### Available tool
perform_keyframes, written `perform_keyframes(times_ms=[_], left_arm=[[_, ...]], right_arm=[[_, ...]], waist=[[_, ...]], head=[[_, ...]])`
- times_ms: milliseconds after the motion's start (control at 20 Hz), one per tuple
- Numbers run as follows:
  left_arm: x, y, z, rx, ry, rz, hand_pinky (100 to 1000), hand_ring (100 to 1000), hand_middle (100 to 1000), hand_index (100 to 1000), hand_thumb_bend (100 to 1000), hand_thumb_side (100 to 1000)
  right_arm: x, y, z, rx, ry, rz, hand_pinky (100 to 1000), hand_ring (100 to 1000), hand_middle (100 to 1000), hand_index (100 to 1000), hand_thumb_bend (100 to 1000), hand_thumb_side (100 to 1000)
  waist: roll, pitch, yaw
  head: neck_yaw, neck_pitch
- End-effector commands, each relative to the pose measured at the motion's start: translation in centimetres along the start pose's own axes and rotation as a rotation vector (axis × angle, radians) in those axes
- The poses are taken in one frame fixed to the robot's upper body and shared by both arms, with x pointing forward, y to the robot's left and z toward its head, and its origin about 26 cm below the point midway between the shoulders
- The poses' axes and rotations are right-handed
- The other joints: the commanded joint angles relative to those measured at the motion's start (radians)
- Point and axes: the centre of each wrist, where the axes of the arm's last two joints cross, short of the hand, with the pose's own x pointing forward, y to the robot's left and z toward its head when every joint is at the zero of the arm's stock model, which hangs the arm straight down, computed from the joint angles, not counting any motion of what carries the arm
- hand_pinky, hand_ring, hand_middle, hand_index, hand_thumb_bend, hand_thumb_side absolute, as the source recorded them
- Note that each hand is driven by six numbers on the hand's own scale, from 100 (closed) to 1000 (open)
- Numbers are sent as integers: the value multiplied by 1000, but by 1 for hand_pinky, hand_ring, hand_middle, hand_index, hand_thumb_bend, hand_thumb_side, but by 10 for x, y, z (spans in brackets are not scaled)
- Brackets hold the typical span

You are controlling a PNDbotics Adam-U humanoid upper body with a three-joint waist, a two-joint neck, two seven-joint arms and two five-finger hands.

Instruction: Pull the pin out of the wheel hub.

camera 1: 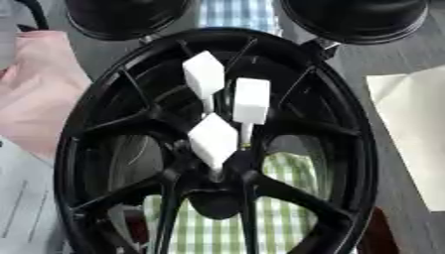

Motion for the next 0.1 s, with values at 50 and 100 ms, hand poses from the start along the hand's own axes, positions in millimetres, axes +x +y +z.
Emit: perform_keyframes(times_ms=[50,100], left_arm=[[3,-3,4,46,0,57,904,610,533,713,130,756],[3,-3,5,59,8,65,905,612,536,717,131,759]], right_arm=[[8,1,-4,8,-37,13,812,536,597,650,100,697],[8,2,-4,10,-39,13,812,536,597,649,100,697]], waist=[[-10,-59,1],[-10,-58,1]], head=[[-2,-12],[-1,-12]])
